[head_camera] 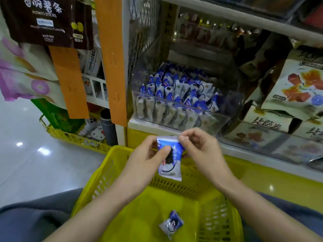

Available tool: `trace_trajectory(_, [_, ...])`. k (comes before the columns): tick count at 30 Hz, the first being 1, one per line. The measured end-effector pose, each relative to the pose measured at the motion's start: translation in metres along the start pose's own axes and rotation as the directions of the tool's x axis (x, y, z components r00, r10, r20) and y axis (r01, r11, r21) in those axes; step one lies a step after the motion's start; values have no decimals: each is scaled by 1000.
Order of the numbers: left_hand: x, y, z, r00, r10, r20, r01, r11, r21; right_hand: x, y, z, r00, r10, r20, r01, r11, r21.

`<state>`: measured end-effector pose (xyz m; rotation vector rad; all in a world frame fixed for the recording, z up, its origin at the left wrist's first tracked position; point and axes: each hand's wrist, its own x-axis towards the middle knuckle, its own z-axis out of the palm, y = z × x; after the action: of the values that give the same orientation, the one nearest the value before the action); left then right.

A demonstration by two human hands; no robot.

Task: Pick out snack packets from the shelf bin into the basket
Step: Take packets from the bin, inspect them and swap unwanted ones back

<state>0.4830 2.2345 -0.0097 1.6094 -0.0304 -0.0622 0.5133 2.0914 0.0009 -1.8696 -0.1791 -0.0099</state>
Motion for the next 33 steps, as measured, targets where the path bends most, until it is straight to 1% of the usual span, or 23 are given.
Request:
trace_trajectory(2, [-2, -11, 5, 995, -99, 7, 99, 993, -62, -5, 9, 5, 985, 166, 55, -172, 978, 119])
trace_trajectory(4, [-2, -19, 8, 981, -194, -5, 193, 979, -67, -9, 16, 6, 954, 267, 138, -286, 948, 139])
trace_trajectory(7, [-3, -25, 13, 952, -306, -11, 301, 943, -144, -12, 22, 5, 934, 299, 198, -331, 931, 152])
trace_trajectory(10, [-3, -23, 17, 903, -430, -12, 415, 879, -236, -12, 28, 5, 941, 276, 198, -301, 947, 110])
trace_trajectory(12, [-1, -24, 18, 891, -453, -33, 433, 868, -245, -13, 32, 6, 959, 228, 170, -233, 973, 5])
trace_trajectory(13, [0, -24, 19, 892, -450, -47, 427, 871, -243, -14, 33, 7, 976, 160, 146, -149, 985, -82])
trace_trajectory(14, [0, -24, 19, 893, -446, -55, 421, 874, -244, -16, 34, 7, 991, 58, 122, -33, 980, -195])
trace_trajectory(16, [2, -24, 19, 893, -447, -54, 422, 873, -245, -19, 35, 6, 979, -156, 133, 197, 897, -396])
trace_trajectory(17, [2, -25, 20, 892, -450, -50, 425, 870, -249, -20, 34, 5, 964, -217, 153, 263, 853, -450])
trace_trajectory(19, [4, -25, 20, 891, -453, -33, 429, 863, -268, -20, 34, 3, 955, -252, 154, 295, 820, -490])
trace_trajectory(20, [4, -25, 20, 893, -450, -18, 428, 859, -280, -19, 35, 3, 963, -238, 125, 268, 834, -483])
trace_trajectory(21, [5, -25, 19, 896, -444, 7, 426, 855, -294, -19, 36, 3, 977, -201, 76, 213, 869, -446])
trace_trajectory(23, [4, -24, 17, 900, -428, 82, 431, 848, -307, -14, 38, 2, 998, -47, -44, 32, 960, -279])
trace_trajectory(24, [3, -23, 17, 903, -413, 119, 429, 849, -308, -11, 39, 2, 994, 53, -93, -68, 982, -173])
trace_trajectory(25, [2, -23, 17, 909, -394, 139, 417, 852, -316, -8, 38, 1, 981, 149, -125, -158, 985, -64])
trace_trajectory(26, [1, -23, 17, 916, -379, 129, 400, 856, -328, -5, 38, 0, 962, 236, -137, -231, 972, 49])
trace_trajectory(28, [1, -23, 16, 929, -368, 34, 357, 870, -339, -3, 36, 1, 928, 360, -102, -328, 914, 239])
trace_trajectory(29, [2, -24, 14, 933, -360, -27, 333, 886, -323, -3, 35, 1, 921, 384, -64, -355, 896, 266])
trace_trajectory(31, [4, -25, 9, 943, -310, -123, 273, 930, -247, -6, 33, 2, 920, 390, 33, -390, 905, 167])
trace_trajectory(33, [4, -25, 6, 960, -235, -154, 212, 966, -150, -10, 31, 1, 912, 385, 139, -397, 915, 71])
